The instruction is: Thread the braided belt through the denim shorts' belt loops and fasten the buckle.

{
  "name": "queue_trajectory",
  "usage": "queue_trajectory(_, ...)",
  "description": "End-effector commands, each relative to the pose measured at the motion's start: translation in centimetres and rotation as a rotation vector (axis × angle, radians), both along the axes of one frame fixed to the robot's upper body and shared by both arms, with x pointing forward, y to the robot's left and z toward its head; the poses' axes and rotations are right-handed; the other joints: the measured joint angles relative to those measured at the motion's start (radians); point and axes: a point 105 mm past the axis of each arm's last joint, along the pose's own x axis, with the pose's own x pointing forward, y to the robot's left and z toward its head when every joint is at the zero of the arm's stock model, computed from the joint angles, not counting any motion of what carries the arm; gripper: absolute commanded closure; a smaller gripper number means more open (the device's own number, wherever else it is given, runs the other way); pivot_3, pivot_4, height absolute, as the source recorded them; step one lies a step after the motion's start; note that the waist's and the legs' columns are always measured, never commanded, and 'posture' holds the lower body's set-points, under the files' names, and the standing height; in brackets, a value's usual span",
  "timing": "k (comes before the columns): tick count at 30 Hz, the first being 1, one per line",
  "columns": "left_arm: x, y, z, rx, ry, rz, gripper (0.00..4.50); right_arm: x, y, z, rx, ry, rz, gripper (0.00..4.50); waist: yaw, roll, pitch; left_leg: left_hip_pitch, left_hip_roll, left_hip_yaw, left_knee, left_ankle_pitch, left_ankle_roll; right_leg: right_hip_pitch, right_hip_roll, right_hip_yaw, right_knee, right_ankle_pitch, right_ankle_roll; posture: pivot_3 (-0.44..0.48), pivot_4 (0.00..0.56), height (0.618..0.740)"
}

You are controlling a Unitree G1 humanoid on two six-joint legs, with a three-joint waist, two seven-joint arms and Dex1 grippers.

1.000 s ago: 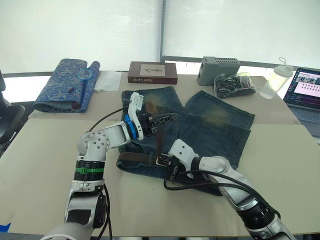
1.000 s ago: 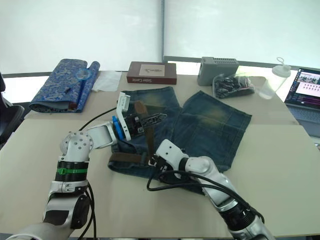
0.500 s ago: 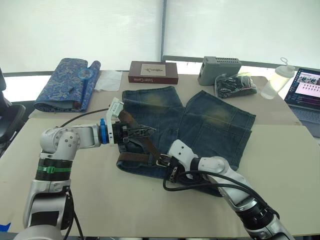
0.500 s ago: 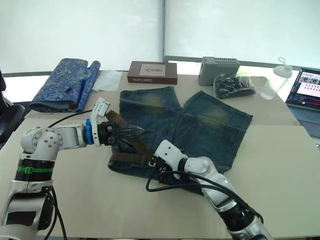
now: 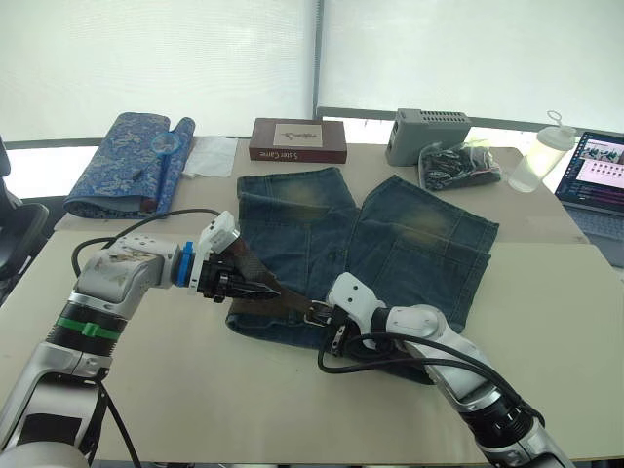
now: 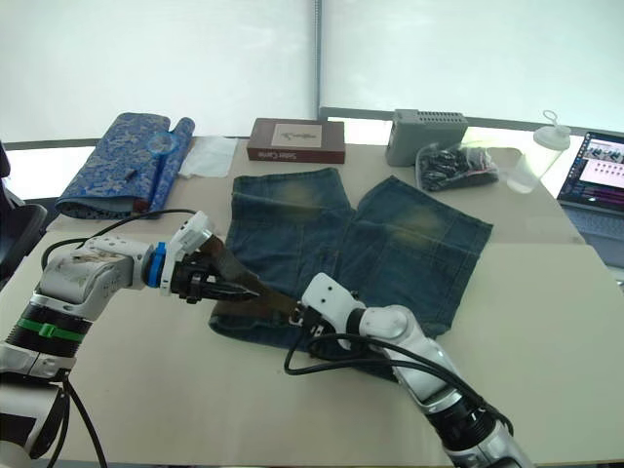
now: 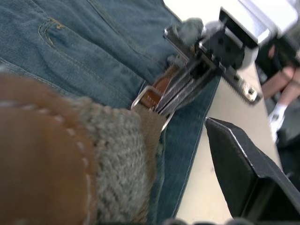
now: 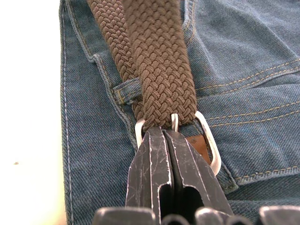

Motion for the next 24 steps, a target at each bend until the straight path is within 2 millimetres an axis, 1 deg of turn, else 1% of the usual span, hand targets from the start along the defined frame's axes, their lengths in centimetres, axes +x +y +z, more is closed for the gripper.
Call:
queue_trajectory(1, -0.2, 0.7, -0.3, 0.071, -0.080, -0.090, 1.58, -1.1, -1.0, -4.0, -0.090, 0.143, -0.014, 4.50, 0.000, 0.000, 0.000, 0.000, 0.000, 0.000, 0.000, 0.000, 0.000, 0.000, 0.000, 0.000, 0.000, 0.000, 0.000, 0.000, 0.150, 0.740)
queue_trajectory(6, 0.5, 1.6, -1.5, 0.196, -0.201, -0.161, 1.58, -1.1, -1.0, -3.9, -0.090, 0.144, -0.012, 4.50, 0.000, 0.000, 0.000, -0.001, 0.000, 0.000, 0.000, 0.002, 0.003, -0.001, 0.000, 0.000, 0.000, 0.000, 0.000, 0.000, 0.150, 0.740)
queue_trajectory(8, 1.4, 1.0, -1.4, 0.177, -0.231, -0.135, 1.58, -1.1, -1.0, -3.9, -0.089, 0.145, -0.013, 4.50, 0.003, 0.000, 0.000, -0.001, 0.000, 0.000, 0.000, 0.002, 0.003, -0.001, 0.000, 0.000, 0.000, 0.000, 0.000, 0.000, 0.150, 0.740)
queue_trajectory(9, 1.9, 0.7, -1.6, 0.184, -0.265, -0.122, 1.58, -1.1, -1.0, -3.9, -0.088, 0.146, -0.014, 4.50, 0.003, 0.000, 0.000, -0.001, 0.000, 0.000, 0.000, 0.002, 0.005, 0.000, 0.000, 0.000, 0.000, 0.000, 0.000, 0.000, 0.150, 0.740)
queue_trajectory(11, 2.2, 0.3, -2.0, 0.195, -0.315, -0.125, 1.58, -1.1, -1.0, -3.9, -0.086, 0.147, -0.017, 4.50, 0.002, -0.001, 0.000, -0.001, 0.000, 0.000, 0.001, 0.004, 0.008, 0.000, 0.000, -0.001, 0.000, 0.000, 0.001, 0.000, 0.150, 0.740)
queue_trajectory(13, 2.3, -0.4, -2.1, 0.155, -0.324, -0.114, 2.10, -1.1, -1.0, -4.0, -0.085, 0.148, -0.019, 4.50, 0.002, -0.001, 0.000, -0.002, 0.000, 0.000, 0.001, 0.004, 0.009, -0.001, 0.000, 0.000, 0.000, 0.000, 0.001, 0.000, 0.150, 0.740)
queue_trajectory(15, 2.0, -1.3, -2.0, 0.114, -0.316, -0.119, 2.82, -1.1, -1.0, -4.0, -0.085, 0.149, -0.022, 4.50, 0.001, -0.001, -0.001, -0.004, 0.000, 0.000, 0.001, 0.004, 0.009, -0.001, 0.000, 0.000, 0.001, 0.001, 0.001, 0.000, 0.150, 0.740)
queue_trajectory(18, 1.9, -2.3, -2.0, 0.074, -0.311, -0.102, 4.33, -1.1, -1.1, -4.0, -0.085, 0.149, -0.023, 4.50, 0.001, -0.001, -0.001, -0.006, 0.000, 0.000, 0.001, 0.005, 0.010, -0.001, 0.001, -0.001, 0.002, 0.003, 0.005, 0.000, 0.150, 0.740)
queue_trajectory(19, 1.6, -2.6, -2.0, 0.067, -0.309, -0.107, 4.47, -1.1, -1.1, -4.0, -0.086, 0.148, -0.024, 4.50, 0.001, -0.001, -0.001, -0.006, 0.000, 0.000, 0.001, 0.005, 0.010, -0.001, 0.001, -0.001, 0.003, 0.004, 0.006, 0.000, 0.150, 0.740)
queue_trajectory(24, 0.7, -4.2, -2.3, 0.015, -0.288, -0.105, 4.47, -1.1, -1.2, -4.0, -0.089, 0.148, -0.025, 4.50, 0.001, -0.001, -0.001, -0.006, 0.000, 0.000, 0.002, 0.005, 0.010, 0.000, 0.001, -0.001, 0.002, 0.003, 0.008, 0.000, 0.150, 0.740)
